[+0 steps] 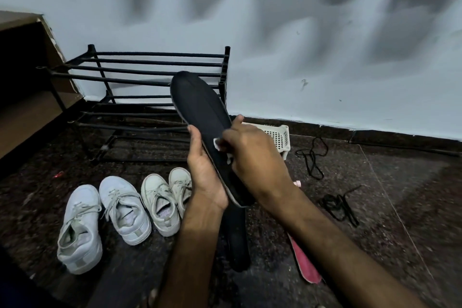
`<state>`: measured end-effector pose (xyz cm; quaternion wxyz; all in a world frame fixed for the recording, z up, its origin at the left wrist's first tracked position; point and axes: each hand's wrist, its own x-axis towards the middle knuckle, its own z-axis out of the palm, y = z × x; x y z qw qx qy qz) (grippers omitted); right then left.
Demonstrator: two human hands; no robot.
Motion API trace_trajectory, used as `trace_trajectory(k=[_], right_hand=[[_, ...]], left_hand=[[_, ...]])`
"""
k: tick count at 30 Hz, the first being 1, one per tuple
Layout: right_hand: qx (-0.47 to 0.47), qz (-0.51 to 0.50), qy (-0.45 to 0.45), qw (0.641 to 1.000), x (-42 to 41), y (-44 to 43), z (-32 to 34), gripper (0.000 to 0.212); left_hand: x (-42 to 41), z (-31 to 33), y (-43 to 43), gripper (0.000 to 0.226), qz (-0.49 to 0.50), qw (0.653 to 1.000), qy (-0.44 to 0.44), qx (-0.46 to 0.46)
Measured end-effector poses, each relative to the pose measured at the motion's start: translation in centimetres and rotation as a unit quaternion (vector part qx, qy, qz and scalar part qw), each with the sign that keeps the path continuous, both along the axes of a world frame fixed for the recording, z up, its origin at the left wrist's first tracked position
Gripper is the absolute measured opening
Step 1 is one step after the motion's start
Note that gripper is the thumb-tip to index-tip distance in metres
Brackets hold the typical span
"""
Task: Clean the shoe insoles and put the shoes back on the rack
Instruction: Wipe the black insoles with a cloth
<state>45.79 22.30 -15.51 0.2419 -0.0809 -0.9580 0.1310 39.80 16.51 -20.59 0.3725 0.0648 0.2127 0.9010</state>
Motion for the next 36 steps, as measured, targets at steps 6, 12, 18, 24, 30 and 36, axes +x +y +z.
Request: trace_trajectory(k=[6,12,18,24,30,36], right_hand=[[-0.103,-0.007,-0.015,0.995,3.6,-2.2,-2.1,0.028],[-0.025,-0.018,0.026,0.999,2.5,-1.3,-2.4,0.016],[-0.002,-0.011,0.027,1.000,-0.3,0.2,-0.5,0.021],[-0.080,0.022,0.049,0.995,5.9,-3.1,-4.5,0.019],[-0.015,0.009,0.066,0.998,-0.6,0.0,-0.8,0.018],[-0.042,0.061,0.052,0.996,-0.4,-0.3,-0.4,0.031]], left_hand=[[-0.6,-0.3,-0.8,0.069,0.063,0.998,0.000,0.014],[0.1,-0.5,-0.3,0.072,0.028,0.999,0.006,0.027],[0.8,0.4,-0.1,0.075,-0.014,1.000,-0.009,-0.015],[-0.9,-0.2,-1.5,0.072,0.019,0.999,0.025,-0.021],[1.1,-0.5,0.0,0.077,-0.077,0.996,0.020,-0.044],[-0.4,-0.6,-1.0,0.079,-0.091,0.996,0.014,0.007]])
